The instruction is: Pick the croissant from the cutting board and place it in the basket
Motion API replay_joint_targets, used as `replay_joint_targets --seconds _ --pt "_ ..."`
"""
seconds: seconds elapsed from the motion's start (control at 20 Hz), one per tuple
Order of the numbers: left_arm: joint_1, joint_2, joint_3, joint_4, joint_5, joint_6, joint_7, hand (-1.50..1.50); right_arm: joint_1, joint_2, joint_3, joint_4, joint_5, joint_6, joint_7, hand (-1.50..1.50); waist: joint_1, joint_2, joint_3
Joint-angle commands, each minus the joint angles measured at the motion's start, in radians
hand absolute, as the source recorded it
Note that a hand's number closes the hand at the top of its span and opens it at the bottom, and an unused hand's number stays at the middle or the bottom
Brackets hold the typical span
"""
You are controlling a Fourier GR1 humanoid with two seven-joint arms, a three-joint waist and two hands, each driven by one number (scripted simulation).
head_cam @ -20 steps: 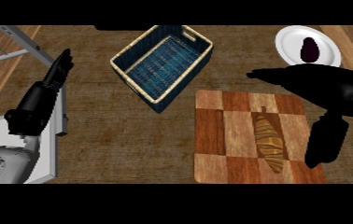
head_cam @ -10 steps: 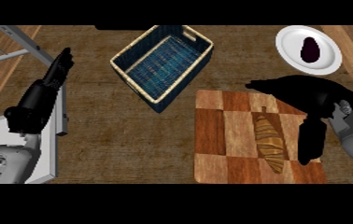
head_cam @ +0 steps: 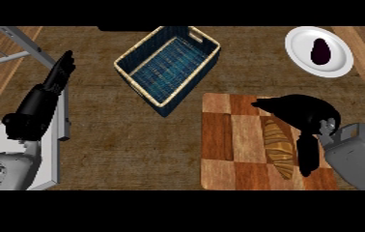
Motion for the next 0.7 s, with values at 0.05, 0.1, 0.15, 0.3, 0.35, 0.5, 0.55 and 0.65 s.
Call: replay_joint_targets --seconds 0.05,0.1,0.15,0.3,0.35,0.5,0.55,0.65 --pt "-0.012 -0.021 0.025 -0.02 -0.028 -0.015 0.035 0.0 0.068 0.031 -0.033 0.067 0.149 -0.013 -0.124 -1.5 -0.002 0.0 0.0" --pt "-0.033 -0.015 0.062 0.094 -0.017 -0.05 -0.054 0.0 0.102 0.049 -0.034 -0.032 0.142 -0.002 -0.043 -1.5 -0.008 0.0 0.0" --pt "-0.042 -0.013 0.067 0.004 -0.005 -0.048 0.038 0.0 0.069 0.073 -0.032 0.062 0.197 -0.014 -0.128 -1.5 -0.001 0.0 0.0" --pt "0.036 -0.046 0.064 0.018 -0.035 -0.048 -0.053 0.0 0.127 0.045 -0.08 0.003 0.222 -0.007 -0.16 -1.5 -0.005 -0.001 0.0" --pt "-0.023 -0.053 0.053 0.0 -0.041 -0.057 0.035 0.0 0.086 0.073 -0.082 0.082 0.268 0.001 -0.21 -1.5 -0.002 0.0 0.0" --pt "-0.009 -0.084 0.051 -0.004 -0.078 -0.03 0.007 0.0 0.129 0.058 -0.085 0.125 0.354 -0.075 -0.331 -1.5 -0.002 0.0 0.0" --pt "-0.014 -0.069 0.071 0.068 -0.073 -0.071 -0.047 0.0 0.109 0.141 -0.075 0.126 0.37 -0.063 -0.249 -1.5 -0.003 0.0 0.0" --pt "0.009 -0.106 0.064 0.037 -0.096 -0.047 -0.039 0.0 0.163 0.125 -0.1 0.082 0.399 -0.054 -0.27 -1.5 -0.005 -0.001 0.0"
